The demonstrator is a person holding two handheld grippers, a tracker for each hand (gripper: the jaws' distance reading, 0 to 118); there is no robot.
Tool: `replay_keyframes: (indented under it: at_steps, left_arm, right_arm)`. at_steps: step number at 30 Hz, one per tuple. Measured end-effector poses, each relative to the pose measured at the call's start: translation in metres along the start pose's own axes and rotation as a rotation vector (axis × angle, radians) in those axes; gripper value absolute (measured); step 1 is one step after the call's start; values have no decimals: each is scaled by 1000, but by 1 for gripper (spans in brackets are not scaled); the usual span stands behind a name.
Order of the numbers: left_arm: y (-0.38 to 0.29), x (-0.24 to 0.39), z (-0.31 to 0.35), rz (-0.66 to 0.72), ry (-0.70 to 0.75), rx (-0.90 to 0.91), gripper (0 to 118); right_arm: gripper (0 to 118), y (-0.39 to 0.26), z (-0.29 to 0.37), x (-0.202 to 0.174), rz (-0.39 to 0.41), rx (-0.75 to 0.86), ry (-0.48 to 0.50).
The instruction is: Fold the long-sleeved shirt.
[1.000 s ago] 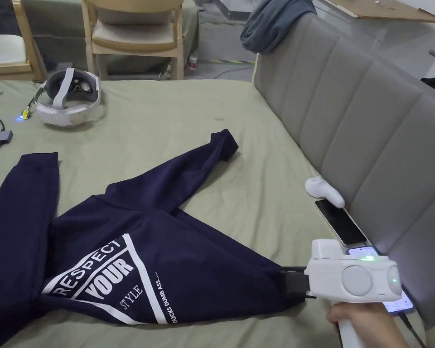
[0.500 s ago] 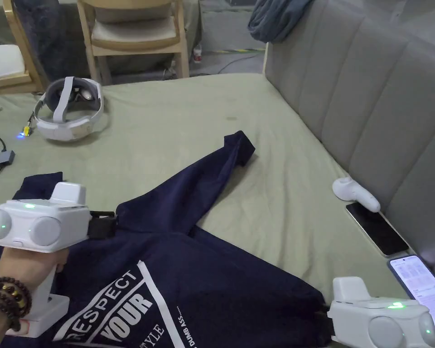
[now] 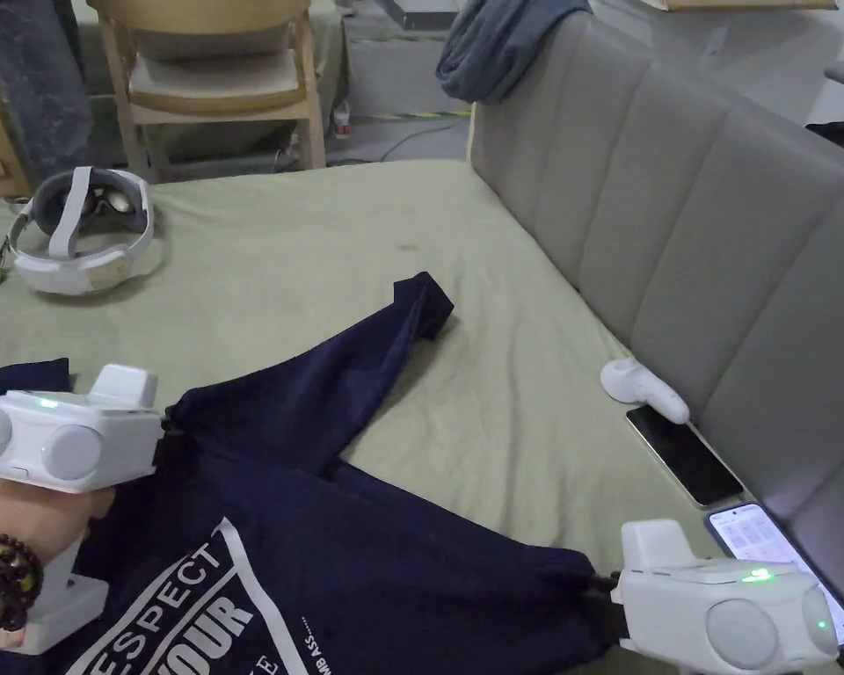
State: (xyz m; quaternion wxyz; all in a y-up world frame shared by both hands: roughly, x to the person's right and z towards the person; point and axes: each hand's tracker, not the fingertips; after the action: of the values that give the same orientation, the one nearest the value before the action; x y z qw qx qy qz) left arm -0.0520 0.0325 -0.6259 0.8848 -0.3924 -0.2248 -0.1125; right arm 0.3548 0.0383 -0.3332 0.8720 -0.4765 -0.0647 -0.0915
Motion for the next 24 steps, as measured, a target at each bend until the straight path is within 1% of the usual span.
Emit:
replay_keyframes:
  at_steps: [3,6,7,10,12,13,15,17,18,20,22,24]
  left_arm:
    - [25,-24,63,115,-45,154,7]
    - [55,-48,143,146,-17,314,7]
    - [68,-58,174,158,-3,378,7]
    - [107,-82,240,199,16,513,7]
    - [132,-93,286,199,47,597,7]
    - [148,-109,298,195,58,623,7]
    - [180,-119,334,198,96,678,7]
    - [213,-116,367,187,137,730,7]
    - [230,-118,380,175,174,752,7]
    - [258,-123,401,174,233,793,7]
    - [281,-134,421,211,251,826,7]
    - [303,-143,436,226,263,860,7]
  right_arm:
    - [8,38,42,-5,20,126,58]
    - [8,86,79,-20,106,251,60]
    - [8,109,93,-26,133,290,75]
    - [8,167,123,-39,179,386,106]
    - [8,209,144,-52,212,456,100]
    - [8,231,154,-59,228,485,96]
    - [8,279,180,-76,264,554,80]
    - [8,331,206,-94,290,619,42]
    - [8,358,222,-103,282,653,32]
    - [8,406,249,-117,288,683,43]
    - [8,448,273,-128,274,721,42]
    - [8,483,297,-139,268,784,15]
